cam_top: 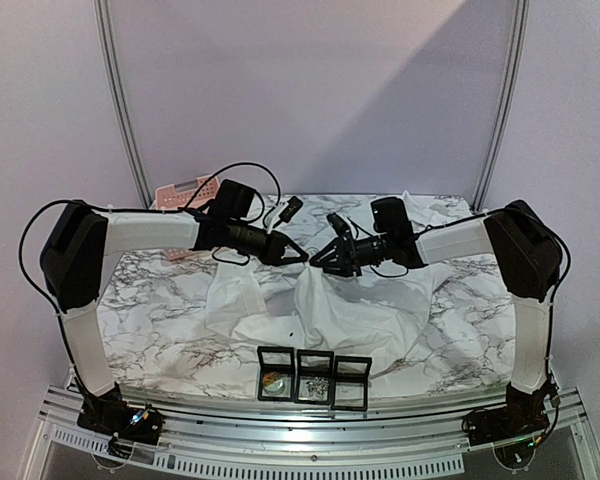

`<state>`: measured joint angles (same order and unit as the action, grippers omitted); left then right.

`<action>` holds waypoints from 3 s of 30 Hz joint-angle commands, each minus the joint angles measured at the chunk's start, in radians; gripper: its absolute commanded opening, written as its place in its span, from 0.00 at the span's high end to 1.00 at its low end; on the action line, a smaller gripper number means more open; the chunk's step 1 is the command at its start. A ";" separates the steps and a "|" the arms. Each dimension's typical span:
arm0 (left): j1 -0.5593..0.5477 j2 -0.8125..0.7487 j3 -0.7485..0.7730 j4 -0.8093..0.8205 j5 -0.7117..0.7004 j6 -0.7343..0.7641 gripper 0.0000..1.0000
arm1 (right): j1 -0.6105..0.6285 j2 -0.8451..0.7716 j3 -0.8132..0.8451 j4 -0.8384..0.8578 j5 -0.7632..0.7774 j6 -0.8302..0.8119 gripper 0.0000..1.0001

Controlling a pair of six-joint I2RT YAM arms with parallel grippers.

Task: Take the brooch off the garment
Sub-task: Open the brooch with the flattened clothing.

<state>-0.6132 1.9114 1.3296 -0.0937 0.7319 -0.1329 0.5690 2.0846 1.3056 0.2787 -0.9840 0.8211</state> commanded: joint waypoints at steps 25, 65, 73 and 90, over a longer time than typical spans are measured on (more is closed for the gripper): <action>-0.017 -0.014 0.028 0.038 0.270 -0.052 1.00 | -0.023 -0.300 -0.281 0.222 0.016 -0.323 0.33; -0.017 -0.015 0.026 0.052 0.273 -0.071 1.00 | 0.025 -0.187 -0.194 0.172 -0.044 -0.332 0.83; -0.017 -0.015 0.026 0.051 0.271 -0.069 1.00 | 0.026 -0.180 -0.196 0.195 -0.052 -0.315 0.92; -0.034 -0.034 0.028 0.008 0.259 -0.013 1.00 | 0.023 -0.112 -0.108 0.078 0.082 -0.203 1.00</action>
<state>-0.6121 1.9114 1.3460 -0.0959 0.9413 -0.1768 0.5884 1.9301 1.1408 0.4431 -1.0351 0.5728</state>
